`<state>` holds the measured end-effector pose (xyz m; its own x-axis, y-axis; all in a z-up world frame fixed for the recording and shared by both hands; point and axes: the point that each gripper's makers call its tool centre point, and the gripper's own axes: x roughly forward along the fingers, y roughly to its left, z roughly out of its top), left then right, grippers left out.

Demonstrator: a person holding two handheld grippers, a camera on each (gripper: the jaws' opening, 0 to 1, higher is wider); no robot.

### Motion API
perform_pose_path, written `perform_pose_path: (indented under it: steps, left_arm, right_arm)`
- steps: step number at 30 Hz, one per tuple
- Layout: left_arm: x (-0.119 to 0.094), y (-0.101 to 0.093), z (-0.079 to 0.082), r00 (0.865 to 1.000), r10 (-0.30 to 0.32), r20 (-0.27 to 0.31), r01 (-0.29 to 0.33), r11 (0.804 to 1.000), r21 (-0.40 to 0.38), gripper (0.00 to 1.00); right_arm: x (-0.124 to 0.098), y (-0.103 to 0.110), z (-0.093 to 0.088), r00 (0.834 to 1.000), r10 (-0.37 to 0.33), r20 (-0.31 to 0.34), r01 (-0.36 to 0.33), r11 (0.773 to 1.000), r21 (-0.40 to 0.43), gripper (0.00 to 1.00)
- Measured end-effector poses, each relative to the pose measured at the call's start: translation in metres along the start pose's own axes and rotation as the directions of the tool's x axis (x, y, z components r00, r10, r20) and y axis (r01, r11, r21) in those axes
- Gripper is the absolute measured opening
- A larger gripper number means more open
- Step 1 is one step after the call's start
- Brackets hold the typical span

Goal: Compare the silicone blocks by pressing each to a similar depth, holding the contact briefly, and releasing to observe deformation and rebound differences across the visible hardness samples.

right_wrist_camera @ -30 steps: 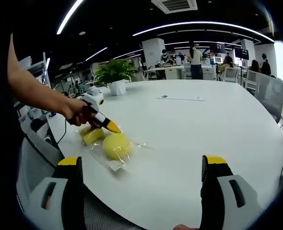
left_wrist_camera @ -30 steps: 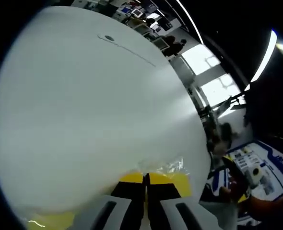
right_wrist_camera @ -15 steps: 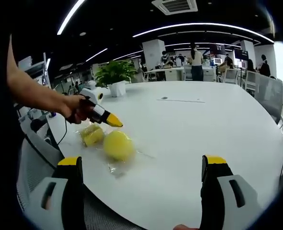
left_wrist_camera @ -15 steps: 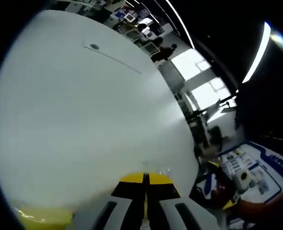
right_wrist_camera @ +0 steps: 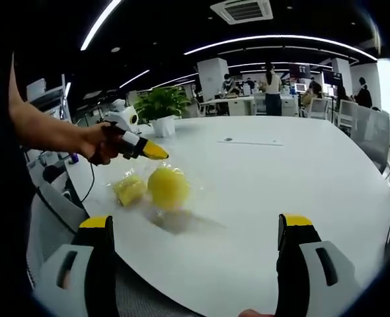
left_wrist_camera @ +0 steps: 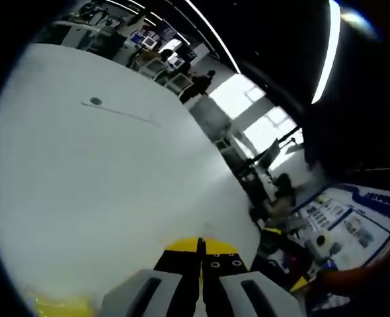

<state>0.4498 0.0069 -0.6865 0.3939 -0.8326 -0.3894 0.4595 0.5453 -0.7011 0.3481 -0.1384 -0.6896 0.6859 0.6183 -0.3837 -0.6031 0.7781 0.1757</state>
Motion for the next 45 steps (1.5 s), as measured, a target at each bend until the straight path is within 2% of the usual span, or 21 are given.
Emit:
perform_pose_path:
  steps: [3, 7, 9, 11, 12, 15, 20, 24, 30, 34, 45]
  left_arm:
    - [-0.006, -0.006, 0.008, 1.000, 0.007, 0.012, -0.008, 0.998, 0.056, 0.00]
    - [-0.011, -0.009, 0.022, 0.999, 0.027, 0.036, -0.032, 0.985, 0.172, 0.00]
    - [-0.015, -0.017, 0.030, 0.999, 0.001, 0.050, -0.010, 0.983, 0.185, 0.00]
    - [-0.017, -0.022, 0.034, 0.999, -0.015, 0.041, 0.004, 0.967, 0.253, 0.00]
    - [-0.018, -0.024, 0.035, 0.999, -0.015, 0.032, 0.006, 0.967, 0.254, 0.00]
    - [-0.023, -0.030, 0.041, 0.999, -0.017, 0.031, 0.007, 0.951, 0.310, 0.00]
    - [-0.036, -0.050, 0.058, 0.997, -0.048, 0.061, 0.024, 0.936, 0.352, 0.00]
    - [-0.045, -0.068, 0.076, 0.995, -0.060, 0.085, 0.020, 0.910, 0.413, 0.00]
    - [-0.060, -0.091, 0.092, 0.992, -0.078, 0.102, 0.024, 0.893, 0.450, 0.00]
    - [-0.068, -0.100, 0.097, 0.989, -0.084, 0.122, 0.013, 0.871, 0.490, 0.00]
    - [-0.082, -0.113, 0.096, 0.982, -0.118, 0.149, 0.030, 0.871, 0.491, 0.00]
  right_arm:
    - [0.001, 0.000, 0.001, 1.000, -0.001, 0.006, 0.001, 1.000, -0.004, 0.97]
    - [0.001, 0.004, 0.008, 1.000, -0.001, 0.023, 0.001, 1.000, 0.000, 0.97]
    - [0.002, 0.006, 0.009, 1.000, 0.002, 0.028, -0.002, 1.000, -0.003, 0.97]
    - [0.002, 0.008, 0.011, 1.000, 0.005, 0.029, -0.004, 1.000, -0.006, 0.97]
    - [0.002, 0.009, 0.012, 0.999, 0.006, 0.031, -0.005, 1.000, -0.008, 0.97]
    - [0.002, 0.008, 0.015, 0.999, 0.003, 0.039, -0.003, 1.000, -0.009, 0.97]
    - [-0.001, 0.007, 0.021, 0.998, -0.004, 0.057, 0.005, 1.000, -0.013, 0.97]
    - [-0.003, 0.008, 0.025, 0.998, -0.004, 0.068, 0.005, 1.000, -0.017, 0.97]
    - [-0.007, 0.008, 0.027, 0.997, 0.002, 0.074, -0.001, 1.000, -0.014, 0.97]
    - [-0.009, 0.005, 0.030, 0.996, 0.000, 0.088, 0.002, 1.000, -0.021, 0.97]
    - [-0.004, 0.004, 0.040, 0.995, 0.027, 0.098, -0.024, 0.999, -0.033, 0.97]
